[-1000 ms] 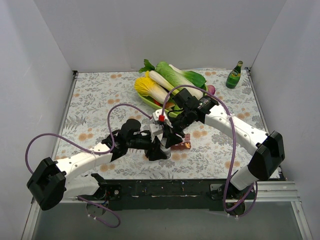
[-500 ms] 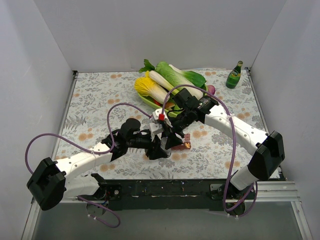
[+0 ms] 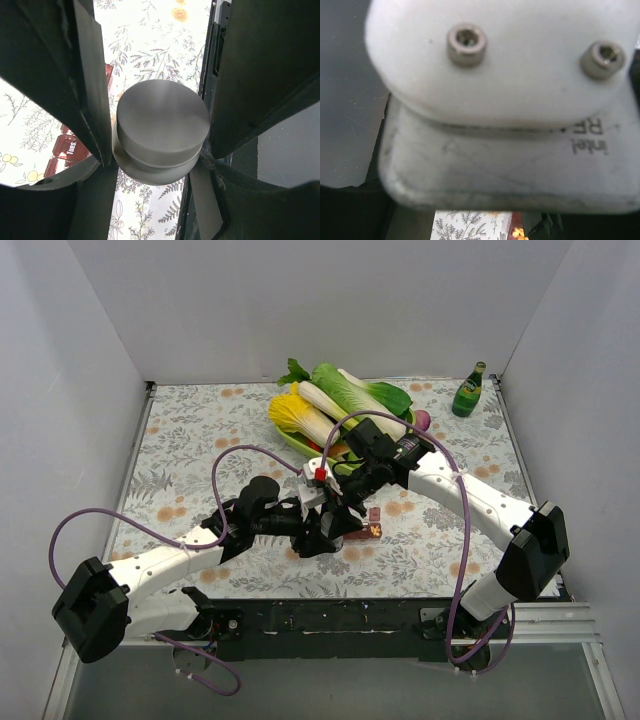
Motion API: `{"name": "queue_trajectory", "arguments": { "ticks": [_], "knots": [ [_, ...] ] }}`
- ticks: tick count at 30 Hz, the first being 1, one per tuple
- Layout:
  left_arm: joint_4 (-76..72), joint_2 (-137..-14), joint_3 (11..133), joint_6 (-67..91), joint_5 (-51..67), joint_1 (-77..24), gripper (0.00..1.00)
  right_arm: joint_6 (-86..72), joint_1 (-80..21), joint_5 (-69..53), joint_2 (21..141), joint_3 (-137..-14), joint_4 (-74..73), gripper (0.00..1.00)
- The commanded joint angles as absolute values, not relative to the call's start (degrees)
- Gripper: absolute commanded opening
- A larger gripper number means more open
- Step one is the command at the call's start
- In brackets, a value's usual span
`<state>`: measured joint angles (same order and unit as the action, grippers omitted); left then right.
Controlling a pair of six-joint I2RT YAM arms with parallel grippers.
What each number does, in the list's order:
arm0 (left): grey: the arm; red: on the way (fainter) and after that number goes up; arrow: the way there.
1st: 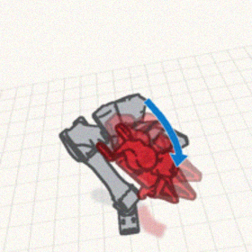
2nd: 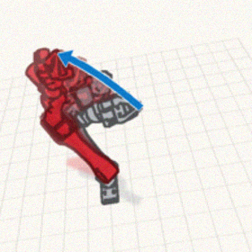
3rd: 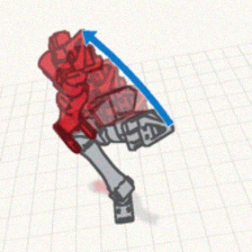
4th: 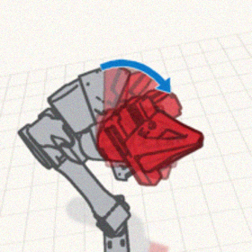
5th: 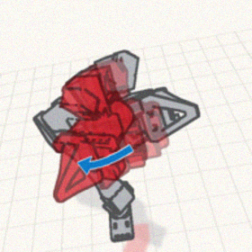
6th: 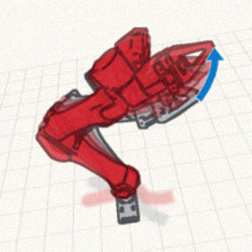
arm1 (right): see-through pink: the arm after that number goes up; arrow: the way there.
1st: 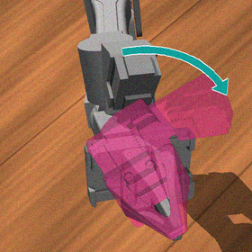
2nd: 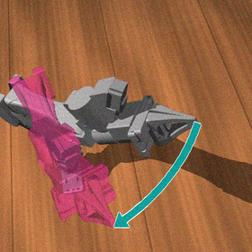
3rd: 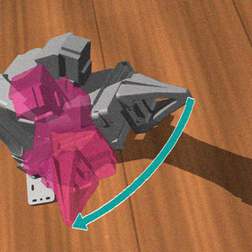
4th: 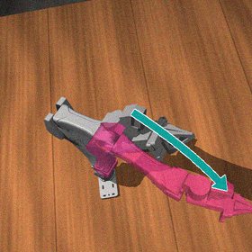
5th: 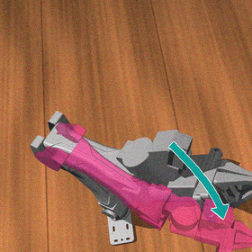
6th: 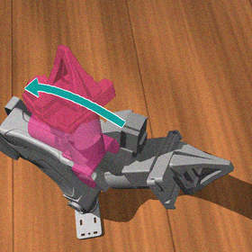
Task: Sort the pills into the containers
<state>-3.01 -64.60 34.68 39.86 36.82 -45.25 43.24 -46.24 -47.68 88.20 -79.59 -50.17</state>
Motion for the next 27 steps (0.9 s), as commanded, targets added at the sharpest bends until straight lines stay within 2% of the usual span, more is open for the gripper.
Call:
{"name": "queue_trajectory", "arguments": {
  "ticks": [1,6,13,27],
  "knots": [
    [-5.01,-62.4,36.65,39.38,36.56,-45.53,0.24,42.19,-46.23,-48.86,86.4,-80.07,-49.22,0.66],
    [-5.18,-62.23,35.95,39.46,36.56,-45.53,0.24,41.84,-45.0,-50.45,86.31,-81.39,-49.48,0.71],
    [-5.27,-61.96,35.95,39.46,36.83,-45.53,0.24,41.49,-43.6,-51.5,86.22,-82.62,-49.57,0.82],
    [-4.92,-61.26,36.3,39.46,36.74,-45.53,0.24,41.57,-41.31,-52.47,85.17,-80.86,-48.78,0.84]
  ]
}}
